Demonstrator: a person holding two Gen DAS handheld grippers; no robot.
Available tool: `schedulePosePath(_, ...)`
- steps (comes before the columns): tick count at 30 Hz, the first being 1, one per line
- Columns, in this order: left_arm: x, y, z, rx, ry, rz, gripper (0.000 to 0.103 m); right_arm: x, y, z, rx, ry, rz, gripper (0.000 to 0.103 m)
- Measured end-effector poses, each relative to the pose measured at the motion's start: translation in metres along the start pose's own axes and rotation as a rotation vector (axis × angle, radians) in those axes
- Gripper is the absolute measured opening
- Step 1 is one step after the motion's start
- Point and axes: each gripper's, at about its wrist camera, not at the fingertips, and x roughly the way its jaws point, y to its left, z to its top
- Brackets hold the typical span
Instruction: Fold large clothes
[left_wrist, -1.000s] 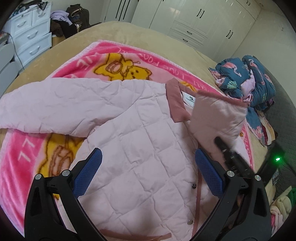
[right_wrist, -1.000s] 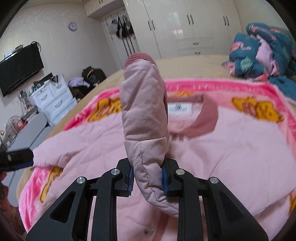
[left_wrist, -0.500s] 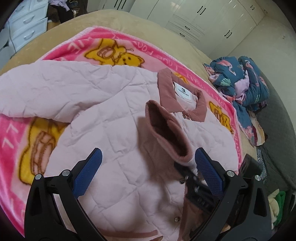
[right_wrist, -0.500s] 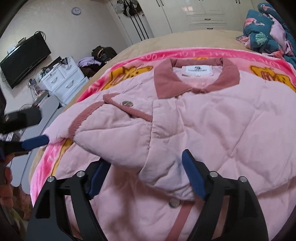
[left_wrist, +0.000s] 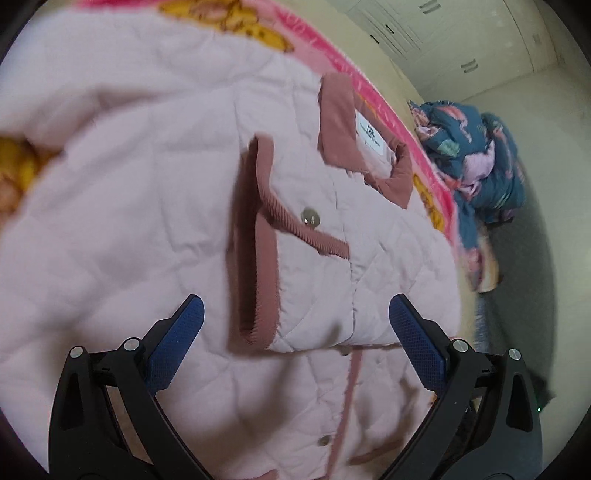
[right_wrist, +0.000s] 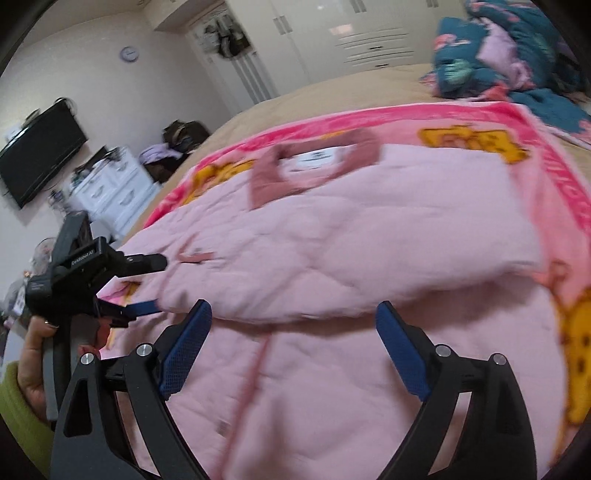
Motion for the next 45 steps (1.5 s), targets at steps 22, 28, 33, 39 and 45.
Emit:
schedulePosePath(22, -0.078, -0.092, 0.022, 0.378, -0.309, 0.064, 0.01, -0.069, -0.09, -0.007, 0.15, -0.099, -0.223, 0.089)
schedulePosePath(28, -0.084, -0.106, 0.033, 0.496, -0.378, 0.173, 0.01, -0.052, -0.081, 0.012, 0.131, -0.124, -0.24, 0.089)
schedulePosePath(33, -0.046, -0.059, 0.039, 0.414, -0.307, 0.254, 0.01, -0.026, -0.071, 0.031, 0.084, -0.103, -0.252, 0.089)
schedulePosePath(39, -0.029, -0.019, 0.038, 0.374, -0.27, 0.322, 0.01, 0.007, -0.06, 0.054, 0.036, -0.074, -0.248, 0.089)
schedulePosePath(45, -0.025, 0.009, 0.039, 0.34, -0.249, 0.353, 0.0, 0.041, -0.058, 0.06, 0.013, -0.008, -0.272, 0.089)
